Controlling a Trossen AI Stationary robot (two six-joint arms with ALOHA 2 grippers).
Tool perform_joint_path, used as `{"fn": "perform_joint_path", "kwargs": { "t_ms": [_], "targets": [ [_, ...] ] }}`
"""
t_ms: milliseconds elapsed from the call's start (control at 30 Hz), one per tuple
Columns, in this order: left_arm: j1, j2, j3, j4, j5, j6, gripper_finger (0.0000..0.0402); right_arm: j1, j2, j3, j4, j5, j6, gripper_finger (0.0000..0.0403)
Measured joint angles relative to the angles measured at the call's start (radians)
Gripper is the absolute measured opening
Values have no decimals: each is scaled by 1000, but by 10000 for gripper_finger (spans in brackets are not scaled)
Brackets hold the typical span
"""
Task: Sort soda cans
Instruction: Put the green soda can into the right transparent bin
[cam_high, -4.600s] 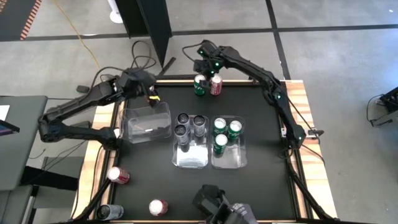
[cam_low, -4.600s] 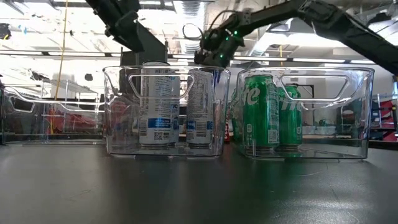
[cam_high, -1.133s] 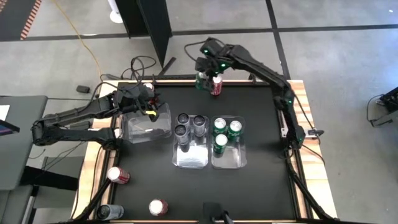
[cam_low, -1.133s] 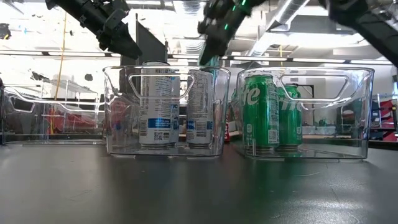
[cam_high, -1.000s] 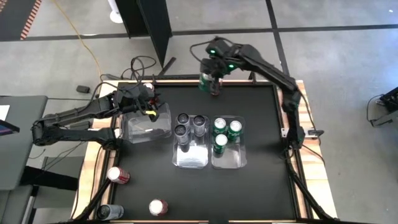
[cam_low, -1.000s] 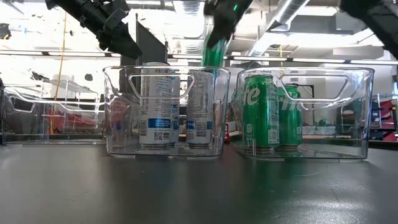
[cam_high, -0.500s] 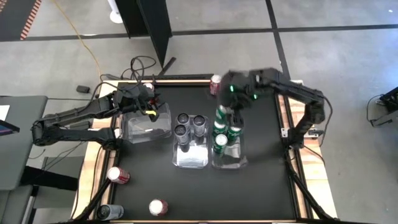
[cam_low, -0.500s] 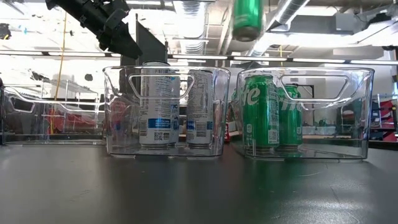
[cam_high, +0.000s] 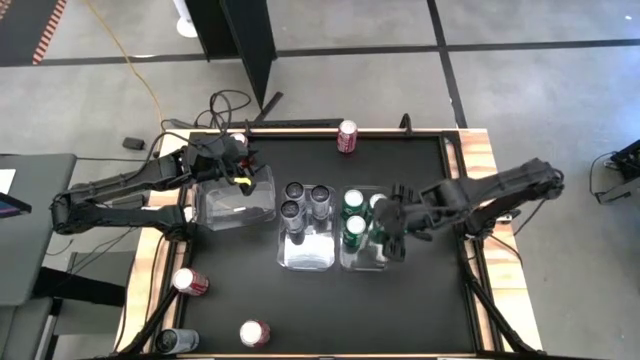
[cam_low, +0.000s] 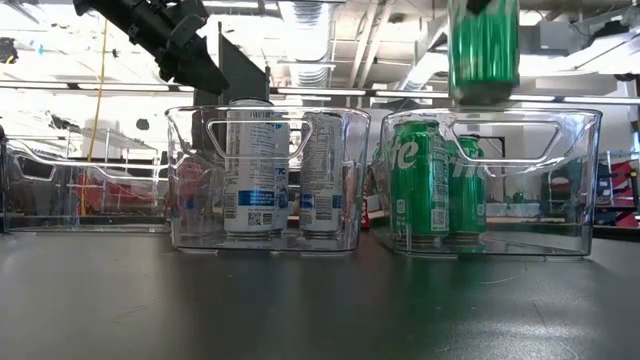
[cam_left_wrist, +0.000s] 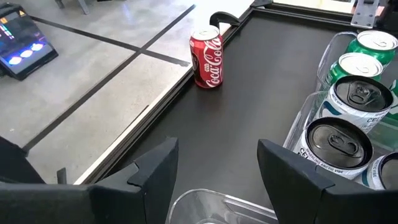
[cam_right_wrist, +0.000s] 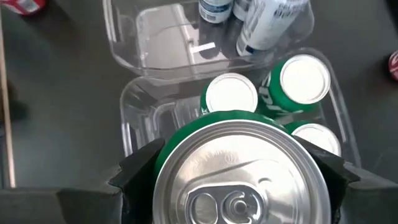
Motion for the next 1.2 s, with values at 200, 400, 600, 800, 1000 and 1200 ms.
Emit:
{"fn": "perform_joint_path", "kwargs": {
  "t_ms": [200, 400, 600, 800, 1000, 1200],
  "targets": [
    [0, 0, 0, 0, 0, -21, 215, -16, 25, -110, 37, 9, 19, 303],
    [0, 0, 0, -7, 0, -43, 215, -63, 33, -199, 110, -12, 6, 303],
    [0, 0, 0, -6, 0, -41, 215, -79, 34, -299, 203, -24, 33, 303],
    [0, 0, 0, -3, 0, -39, 215, -91, 49, -375, 298, -32, 65, 303],
    [0, 0, 0, -3, 0, -38, 215, -98, 57, -449, 403, -28, 88, 303],
    [0, 0, 0, -3, 0, -35, 215, -98, 57, -475, 433, -12, 111, 306]
  ]
}}
